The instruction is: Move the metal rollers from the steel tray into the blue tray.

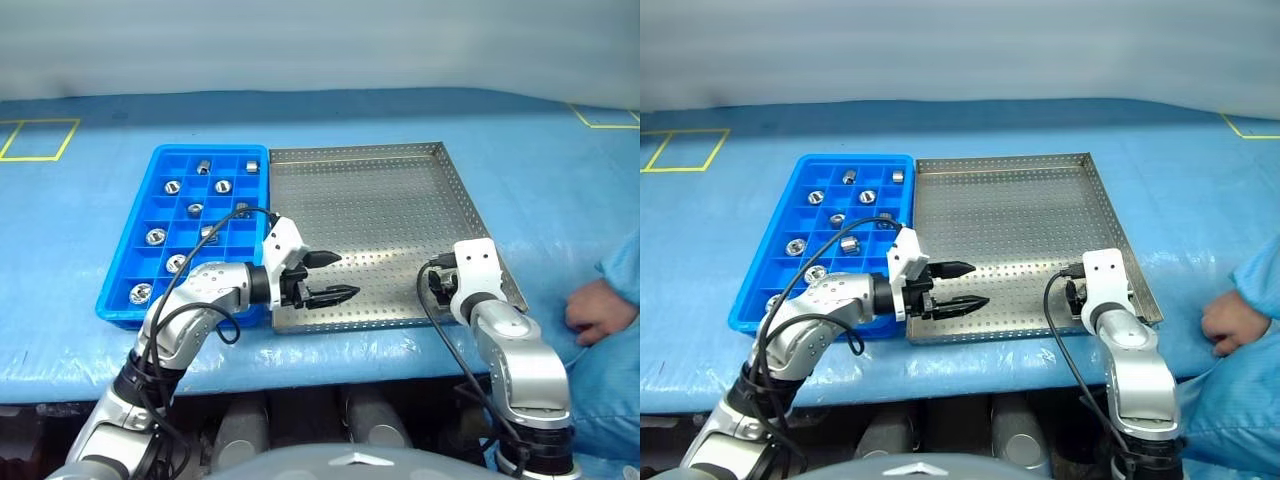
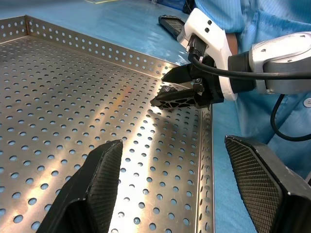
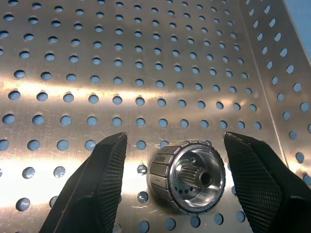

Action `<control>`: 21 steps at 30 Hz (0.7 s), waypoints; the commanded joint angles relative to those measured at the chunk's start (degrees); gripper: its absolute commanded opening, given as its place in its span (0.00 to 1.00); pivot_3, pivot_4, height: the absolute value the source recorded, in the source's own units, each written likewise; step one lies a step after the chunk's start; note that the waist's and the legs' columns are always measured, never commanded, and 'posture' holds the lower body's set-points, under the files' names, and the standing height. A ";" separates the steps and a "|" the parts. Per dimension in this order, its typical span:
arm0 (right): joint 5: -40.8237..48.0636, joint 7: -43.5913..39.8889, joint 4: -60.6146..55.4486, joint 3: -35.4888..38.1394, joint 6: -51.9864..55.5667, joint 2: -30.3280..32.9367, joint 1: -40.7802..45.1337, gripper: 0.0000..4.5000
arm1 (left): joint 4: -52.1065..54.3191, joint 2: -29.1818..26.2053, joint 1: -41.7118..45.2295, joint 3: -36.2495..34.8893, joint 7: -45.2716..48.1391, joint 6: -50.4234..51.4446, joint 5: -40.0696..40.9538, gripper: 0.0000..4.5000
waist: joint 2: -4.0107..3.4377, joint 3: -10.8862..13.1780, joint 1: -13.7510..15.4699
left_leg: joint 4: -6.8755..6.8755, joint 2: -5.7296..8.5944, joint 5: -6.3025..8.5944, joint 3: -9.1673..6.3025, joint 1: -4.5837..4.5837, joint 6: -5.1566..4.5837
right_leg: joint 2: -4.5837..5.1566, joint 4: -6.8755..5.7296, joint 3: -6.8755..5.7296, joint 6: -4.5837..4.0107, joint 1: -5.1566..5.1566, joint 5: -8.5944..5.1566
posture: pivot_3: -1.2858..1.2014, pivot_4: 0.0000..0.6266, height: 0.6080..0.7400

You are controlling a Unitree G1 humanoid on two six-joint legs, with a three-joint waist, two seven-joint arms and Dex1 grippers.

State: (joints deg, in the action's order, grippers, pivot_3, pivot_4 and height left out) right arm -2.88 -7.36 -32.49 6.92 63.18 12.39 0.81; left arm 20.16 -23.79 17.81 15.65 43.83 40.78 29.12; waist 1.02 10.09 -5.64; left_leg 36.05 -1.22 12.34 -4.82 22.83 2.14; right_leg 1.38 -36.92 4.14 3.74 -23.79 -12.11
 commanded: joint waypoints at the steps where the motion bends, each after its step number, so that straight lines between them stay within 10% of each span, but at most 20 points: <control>1: 0.60 0.56 -0.92 1.28 -0.10 -0.38 -0.08 0.54 | 0.22 0.18 0.90 -0.04 0.63 -1.19 -0.44 0.82 | 0.00 0.00 -0.04 | 0.00 0.00 0.00 0.00 0.00 0.00 | 0.00 0.00 0.01 0.00 0.00 0.00 | 0.47 0.24 1.00; 5: 0.67 0.86 -1.96 0.27 -1.34 -0.69 1.04 0.26 | -0.10 -0.12 0.69 -0.40 0.00 -1.39 -1.12 0.82 | 0.00 0.00 -0.07 | -0.01 0.00 0.00 0.00 0.00 0.00 | 0.00 0.01 0.00 0.00 0.01 0.00 | 0.47 0.24 1.00; 21: 3.59 -2.33 -2.93 -12.43 -4.80 -2.76 14.79 0.26 | 3.91 -3.11 -4.21 -11.97 -7.27 -1.30 -1.62 0.82 | -0.03 0.02 0.00 | -0.06 -0.01 0.00 -0.01 0.03 -0.01 | -0.01 -0.01 0.01 0.03 -0.07 0.02 | 0.50 0.24 1.00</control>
State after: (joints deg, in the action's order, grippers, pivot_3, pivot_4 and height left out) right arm -0.47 -8.79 -34.03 -3.92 60.29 10.13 13.98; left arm 20.62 -26.14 13.76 6.79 37.51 40.33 27.38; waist 0.99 10.11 -5.65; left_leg 35.99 -1.25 12.35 -4.84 22.86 2.13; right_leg 1.34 -36.95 4.14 3.77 -23.87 -12.09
